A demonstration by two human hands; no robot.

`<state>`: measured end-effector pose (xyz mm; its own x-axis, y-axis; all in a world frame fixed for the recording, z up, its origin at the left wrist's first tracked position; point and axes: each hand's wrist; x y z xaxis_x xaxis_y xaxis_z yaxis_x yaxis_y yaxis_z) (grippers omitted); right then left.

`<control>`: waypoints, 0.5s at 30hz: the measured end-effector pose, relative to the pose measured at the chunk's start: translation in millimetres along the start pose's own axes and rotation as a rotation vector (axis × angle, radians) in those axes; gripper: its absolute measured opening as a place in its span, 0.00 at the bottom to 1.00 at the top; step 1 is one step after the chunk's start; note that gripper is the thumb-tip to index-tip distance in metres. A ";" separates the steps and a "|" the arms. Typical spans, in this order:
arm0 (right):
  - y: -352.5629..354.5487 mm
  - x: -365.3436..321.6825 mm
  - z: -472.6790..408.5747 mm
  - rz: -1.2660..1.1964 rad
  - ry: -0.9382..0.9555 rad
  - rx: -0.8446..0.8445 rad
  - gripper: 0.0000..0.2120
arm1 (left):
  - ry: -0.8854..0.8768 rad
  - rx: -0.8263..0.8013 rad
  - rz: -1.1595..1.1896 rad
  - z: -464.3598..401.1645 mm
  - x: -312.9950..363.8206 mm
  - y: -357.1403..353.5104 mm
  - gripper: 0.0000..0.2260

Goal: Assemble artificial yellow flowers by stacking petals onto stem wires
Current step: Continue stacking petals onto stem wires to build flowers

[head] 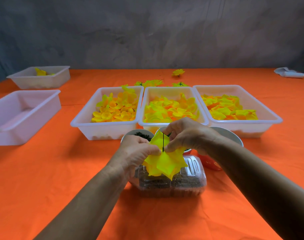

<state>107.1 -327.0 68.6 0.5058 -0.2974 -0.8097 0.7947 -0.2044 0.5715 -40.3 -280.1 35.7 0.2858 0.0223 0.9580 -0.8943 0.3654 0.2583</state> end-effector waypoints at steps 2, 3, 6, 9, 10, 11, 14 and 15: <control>0.5 2.8 0.2 -0.037 -0.005 -0.014 0.18 | -0.004 -0.001 0.001 -1.0 -0.7 0.6 0.13; 0.9 4.4 0.4 -0.063 -0.008 -0.022 0.16 | -0.001 -0.007 0.007 -2.0 -1.2 0.9 0.13; 0.8 10.1 2.8 -0.179 -0.034 -0.037 0.12 | 0.033 -0.028 0.043 -3.7 -2.3 2.6 0.10; 0.7 14.0 7.4 -0.240 -0.067 -0.004 0.12 | 0.037 -0.059 0.017 -1.3 -2.3 4.8 0.06; 0.6 14.5 8.8 -0.236 -0.082 0.009 0.11 | 0.029 -0.063 -0.004 -0.1 -2.3 5.5 0.08; 0.1 14.6 10.0 -0.225 -0.097 0.025 0.11 | 0.019 -0.063 -0.027 0.7 -2.9 6.1 0.09; -1.7 16.9 12.6 -0.197 -0.109 0.091 0.18 | -0.013 -0.006 -0.098 1.7 -4.0 9.0 0.17; -2.8 18.5 13.5 -0.173 -0.078 0.125 0.17 | -0.037 0.033 -0.142 3.5 -4.3 9.4 0.22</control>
<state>109.7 -344.6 53.9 0.3344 -0.3185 -0.8870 0.8170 -0.3711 0.4413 -51.2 -279.9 34.5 0.3977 -0.0622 0.9154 -0.8569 0.3313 0.3948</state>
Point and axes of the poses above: each hand's wrist, its own z-axis away from the middle knuckle, its own y-axis out of the back of the hand, x = y × z, and after that the axes turned 9 degrees about x, right-handed
